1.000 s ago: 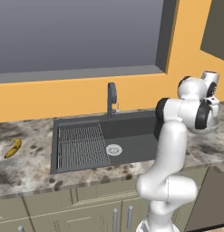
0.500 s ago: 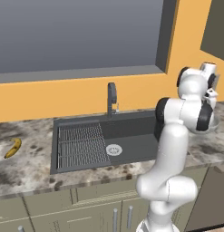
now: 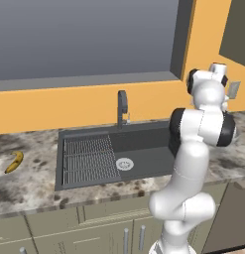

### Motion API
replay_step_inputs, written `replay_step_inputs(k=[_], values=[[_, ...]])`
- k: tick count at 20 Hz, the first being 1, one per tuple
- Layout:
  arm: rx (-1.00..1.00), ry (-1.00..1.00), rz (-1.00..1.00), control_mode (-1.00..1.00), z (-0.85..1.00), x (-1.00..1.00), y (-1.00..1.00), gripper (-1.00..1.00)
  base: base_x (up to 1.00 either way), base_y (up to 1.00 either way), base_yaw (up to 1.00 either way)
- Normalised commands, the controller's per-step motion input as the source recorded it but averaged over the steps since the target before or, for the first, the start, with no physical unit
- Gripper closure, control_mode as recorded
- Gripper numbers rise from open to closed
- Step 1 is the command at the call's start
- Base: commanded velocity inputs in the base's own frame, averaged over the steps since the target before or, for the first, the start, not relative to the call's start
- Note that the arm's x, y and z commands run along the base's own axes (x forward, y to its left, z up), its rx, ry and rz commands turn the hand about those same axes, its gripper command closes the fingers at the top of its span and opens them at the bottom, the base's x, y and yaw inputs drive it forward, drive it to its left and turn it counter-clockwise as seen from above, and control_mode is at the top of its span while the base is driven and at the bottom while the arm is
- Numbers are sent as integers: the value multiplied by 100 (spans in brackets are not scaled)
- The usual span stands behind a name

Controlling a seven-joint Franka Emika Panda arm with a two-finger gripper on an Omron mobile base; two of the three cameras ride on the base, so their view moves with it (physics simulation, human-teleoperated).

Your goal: There is a mixed pile of frozen fruits and vegetables on the counter. Locate all the frozen vegetables and place the items in a bowl on the counter. Take all the frozen fruits and defrost them in a running sink.

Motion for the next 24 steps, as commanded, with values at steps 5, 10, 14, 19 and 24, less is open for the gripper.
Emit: replay_step_inputs(k=[5, 10, 14, 19, 24], values=[[0, 0, 18, -100, 6, -4, 68, -100, 0, 0, 0], [0, 0, 19, -100, 1, -1, 70, -100, 0, 0, 0], [0, 0, 23, -100, 0, 0, 63, -100, 0, 0, 0], [0, 0, 24, -100, 0, 0, 62, -100, 0, 0, 0], [0, 0, 24, -100, 0, 9, 59, -100, 0, 0, 0]])
